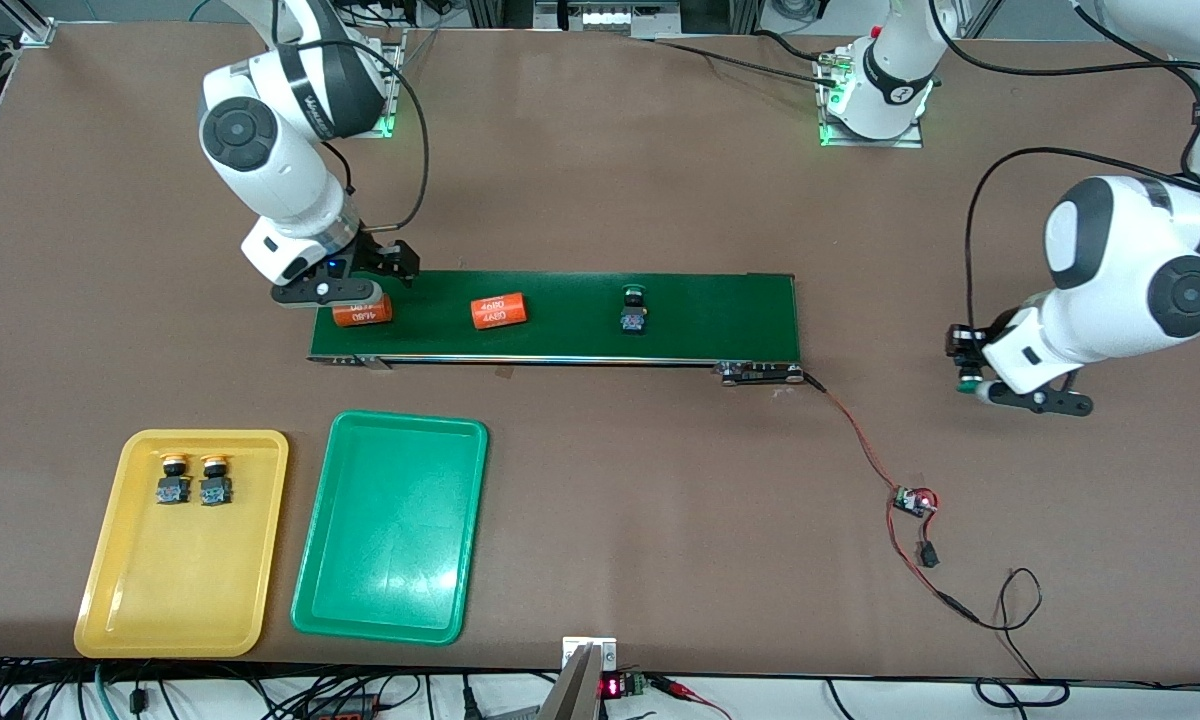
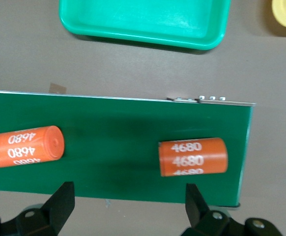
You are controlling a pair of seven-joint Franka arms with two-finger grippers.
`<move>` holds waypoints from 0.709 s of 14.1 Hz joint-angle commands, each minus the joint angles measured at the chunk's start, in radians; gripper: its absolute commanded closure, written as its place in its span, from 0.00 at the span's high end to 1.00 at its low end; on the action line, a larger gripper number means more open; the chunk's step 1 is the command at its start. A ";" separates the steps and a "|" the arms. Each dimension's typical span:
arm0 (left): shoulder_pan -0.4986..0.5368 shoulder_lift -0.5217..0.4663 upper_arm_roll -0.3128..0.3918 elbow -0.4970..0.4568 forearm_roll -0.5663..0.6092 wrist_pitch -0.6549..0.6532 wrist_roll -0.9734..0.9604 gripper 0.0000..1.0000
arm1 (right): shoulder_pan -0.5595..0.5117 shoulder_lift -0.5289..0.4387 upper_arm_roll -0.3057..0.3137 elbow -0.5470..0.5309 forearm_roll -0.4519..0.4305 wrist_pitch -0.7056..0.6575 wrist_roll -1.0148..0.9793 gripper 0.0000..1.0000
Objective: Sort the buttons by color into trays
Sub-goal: 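Carry the green button to the conveyor while the right gripper reaches the cylinders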
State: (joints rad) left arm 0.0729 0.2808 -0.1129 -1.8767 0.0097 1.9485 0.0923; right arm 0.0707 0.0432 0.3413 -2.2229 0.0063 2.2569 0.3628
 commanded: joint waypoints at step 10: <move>-0.263 0.075 -0.143 0.002 -0.148 0.004 -0.405 0.12 | 0.012 0.018 -0.001 0.017 -0.002 0.000 0.035 1.00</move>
State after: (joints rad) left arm -0.1697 0.3340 -0.2407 -1.8841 -0.1217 1.9410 -0.2368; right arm 0.0861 0.0482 0.3400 -2.2224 0.0061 2.2597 0.3902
